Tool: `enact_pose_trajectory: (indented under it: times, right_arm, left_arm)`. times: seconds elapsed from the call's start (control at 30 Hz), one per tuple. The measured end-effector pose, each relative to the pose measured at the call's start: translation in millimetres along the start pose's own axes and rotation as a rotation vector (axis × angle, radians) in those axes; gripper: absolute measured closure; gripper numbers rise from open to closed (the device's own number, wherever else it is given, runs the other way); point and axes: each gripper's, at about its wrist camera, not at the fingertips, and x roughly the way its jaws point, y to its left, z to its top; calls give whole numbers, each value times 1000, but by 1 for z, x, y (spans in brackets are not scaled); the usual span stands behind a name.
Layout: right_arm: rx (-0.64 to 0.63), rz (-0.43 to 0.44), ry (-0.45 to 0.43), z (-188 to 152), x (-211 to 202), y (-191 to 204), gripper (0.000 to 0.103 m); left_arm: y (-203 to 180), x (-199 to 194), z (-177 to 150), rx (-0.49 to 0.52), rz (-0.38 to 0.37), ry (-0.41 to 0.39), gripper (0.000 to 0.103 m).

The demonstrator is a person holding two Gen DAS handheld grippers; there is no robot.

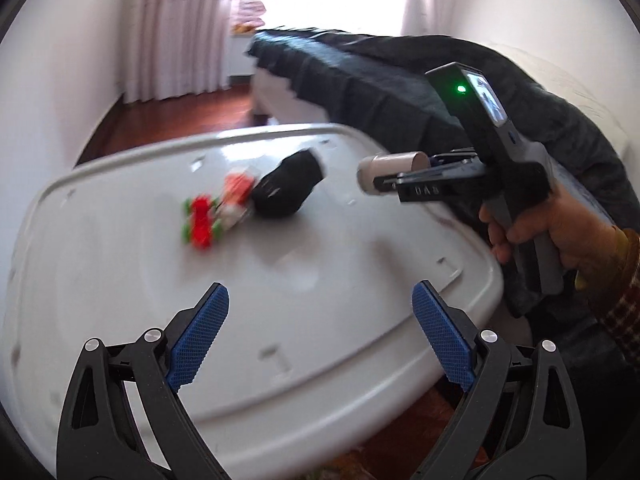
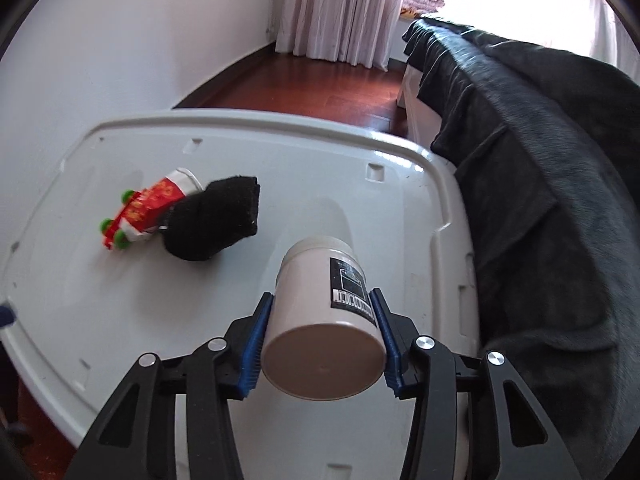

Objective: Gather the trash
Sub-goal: 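Grasp the white cylindrical jar with the right gripper, then grasp the black sock with the left gripper while the right holds the jar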

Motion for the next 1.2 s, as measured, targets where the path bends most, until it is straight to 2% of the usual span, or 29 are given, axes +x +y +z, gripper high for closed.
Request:
enact_pose_trajectory:
  times: [0.13,0.33,0.47,0.53,0.73,0.83,0.93,1.0,1.03,1.07,1.2]
  right_arm:
    - [35,15,-55,-4,-24,-15,56]
    - [66,43,-95,-3,-38,-28,56]
    - [86,71,-117,-5,-44,-29,56]
    - [86,81,-119,-5,-46,-29,56]
    - [83,85,-138,-6,-50,-28,56]
    - [80,80,-141,-6,-50,-27,56]
    - [82,84,-140,-5,-50,-25,56]
    - [78,85,-144,-5,-52,-24,56]
    - [76,82,-147,-4,-53,-24,56]
    - [73,81,-149,-4,-53,-24,56]
    - [71,71,-151,-5,-53,-24,56]
  left_arm:
    - [3,43,35,53,-96,31,12]
    - [13,100,73,51,-125,57,13]
    - [13,131,88,115,-97,103,26]
    - [13,147,93,161,-50,126,27]
    - [16,178,102,193,31,160,29]
    - [17,189,103,215,80,196,40]
    - [16,201,97,243,132,239,41]
    - [16,202,94,236,144,237,42]
    - [15,201,93,231,146,226,44]
    - [15,200,93,228,149,225,53]
    - [15,193,90,180,142,214,59]
